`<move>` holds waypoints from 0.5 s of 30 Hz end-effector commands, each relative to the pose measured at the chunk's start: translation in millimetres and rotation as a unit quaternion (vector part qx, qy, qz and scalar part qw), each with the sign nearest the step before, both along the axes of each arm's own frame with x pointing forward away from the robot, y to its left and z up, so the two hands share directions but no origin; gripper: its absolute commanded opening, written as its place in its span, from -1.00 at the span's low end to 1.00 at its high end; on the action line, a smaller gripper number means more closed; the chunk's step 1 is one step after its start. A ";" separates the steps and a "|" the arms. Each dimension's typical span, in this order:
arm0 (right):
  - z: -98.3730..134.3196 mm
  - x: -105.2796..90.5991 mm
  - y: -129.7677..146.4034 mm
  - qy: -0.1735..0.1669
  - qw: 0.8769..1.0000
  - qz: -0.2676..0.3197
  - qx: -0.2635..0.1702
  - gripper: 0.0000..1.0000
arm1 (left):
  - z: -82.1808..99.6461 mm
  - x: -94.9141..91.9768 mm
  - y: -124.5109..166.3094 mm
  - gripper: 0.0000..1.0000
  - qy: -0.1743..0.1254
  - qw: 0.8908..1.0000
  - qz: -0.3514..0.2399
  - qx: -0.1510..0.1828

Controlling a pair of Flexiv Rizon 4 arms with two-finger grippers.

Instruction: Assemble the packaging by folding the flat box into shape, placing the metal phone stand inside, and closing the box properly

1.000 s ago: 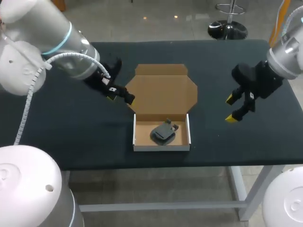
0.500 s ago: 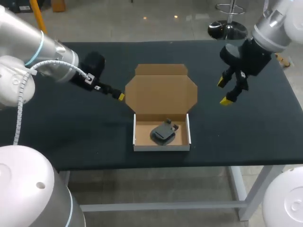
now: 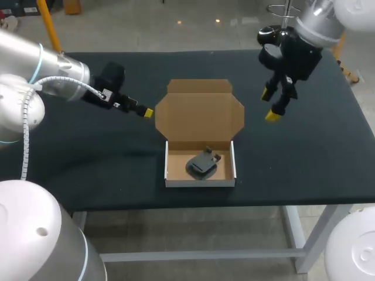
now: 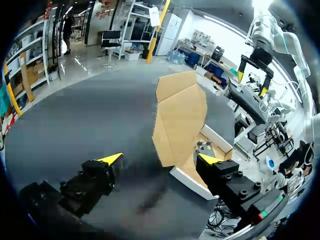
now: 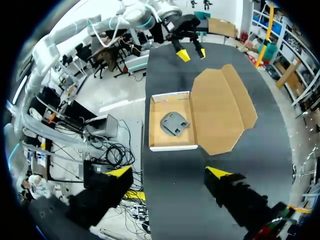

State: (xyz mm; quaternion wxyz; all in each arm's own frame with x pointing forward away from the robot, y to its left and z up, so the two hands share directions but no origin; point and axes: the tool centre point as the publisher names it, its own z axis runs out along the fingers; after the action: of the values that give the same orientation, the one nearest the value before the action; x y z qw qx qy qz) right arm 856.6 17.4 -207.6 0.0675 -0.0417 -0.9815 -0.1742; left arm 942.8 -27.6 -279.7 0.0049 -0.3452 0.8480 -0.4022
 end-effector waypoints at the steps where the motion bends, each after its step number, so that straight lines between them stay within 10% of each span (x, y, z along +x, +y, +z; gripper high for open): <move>1: 5.9 3.5 3.5 0.024 1.000 0.008 -0.007 1.00 | -9.5 13.7 -2.6 1.00 0.017 1.000 -0.014 -0.012; 15: 7.2 17.3 20.4 0.023 0.999 0.023 -0.021 1.00 | -12.7 15.5 -3.2 1.00 0.003 0.998 -0.047 -0.038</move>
State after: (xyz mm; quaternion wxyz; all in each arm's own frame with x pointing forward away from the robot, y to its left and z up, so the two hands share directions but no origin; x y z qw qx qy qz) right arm 866.7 31.4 -201.2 0.0824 -0.0273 -0.9837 -0.1578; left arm 955.0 -34.1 -287.7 -0.0213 -0.3264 0.8500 -0.4130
